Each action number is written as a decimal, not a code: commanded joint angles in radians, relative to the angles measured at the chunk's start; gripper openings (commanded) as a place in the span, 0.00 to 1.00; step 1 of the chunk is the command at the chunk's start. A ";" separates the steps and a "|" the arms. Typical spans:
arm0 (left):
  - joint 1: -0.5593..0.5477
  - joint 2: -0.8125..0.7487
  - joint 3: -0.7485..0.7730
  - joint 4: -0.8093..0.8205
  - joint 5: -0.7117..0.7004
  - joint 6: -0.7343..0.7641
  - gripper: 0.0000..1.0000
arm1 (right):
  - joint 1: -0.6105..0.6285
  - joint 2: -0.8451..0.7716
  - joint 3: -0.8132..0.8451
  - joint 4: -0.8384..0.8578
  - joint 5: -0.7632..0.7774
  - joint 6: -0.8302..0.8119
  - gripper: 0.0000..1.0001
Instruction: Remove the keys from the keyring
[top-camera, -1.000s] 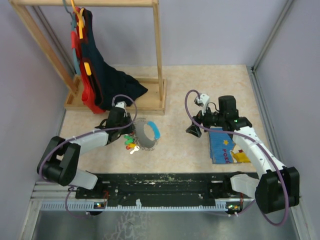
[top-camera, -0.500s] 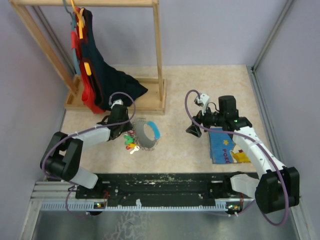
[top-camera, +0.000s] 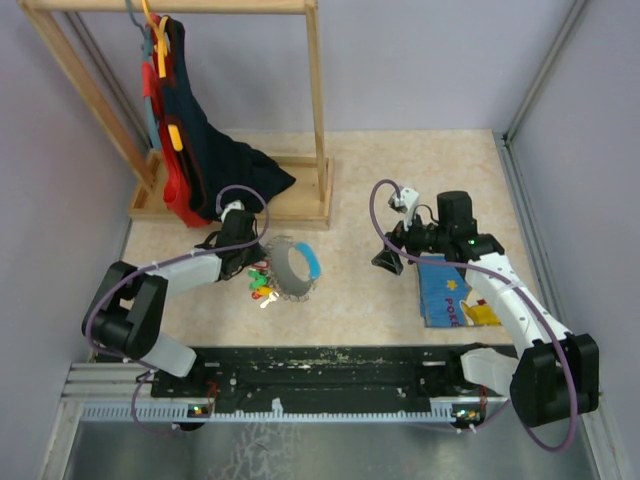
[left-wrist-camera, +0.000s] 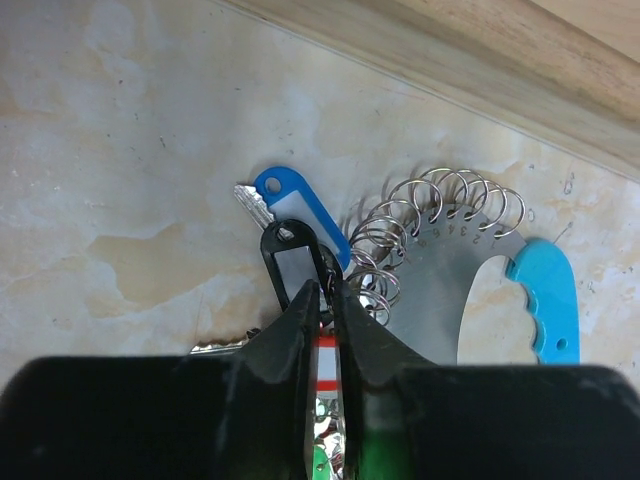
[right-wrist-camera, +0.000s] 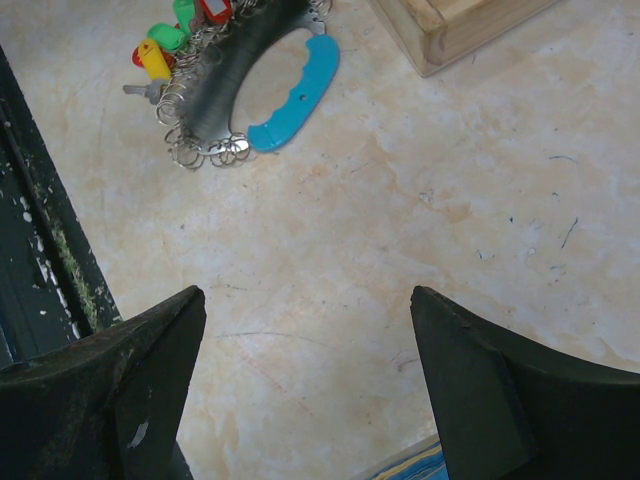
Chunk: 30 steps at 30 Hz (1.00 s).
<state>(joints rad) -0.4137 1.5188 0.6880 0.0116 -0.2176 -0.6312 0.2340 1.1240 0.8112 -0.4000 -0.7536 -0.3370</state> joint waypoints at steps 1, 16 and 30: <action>-0.007 -0.019 0.001 0.026 0.032 -0.006 0.13 | 0.017 -0.004 0.002 0.044 -0.021 -0.005 0.84; -0.050 -0.097 -0.041 0.124 0.219 0.014 0.00 | 0.035 0.013 -0.016 0.070 -0.064 0.025 0.84; -0.161 -0.201 -0.111 0.377 0.356 0.107 0.00 | 0.046 0.055 -0.083 0.299 -0.180 0.244 0.84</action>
<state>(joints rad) -0.5579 1.3628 0.6010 0.2440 0.0620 -0.5774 0.2665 1.1687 0.7448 -0.2535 -0.8623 -0.1909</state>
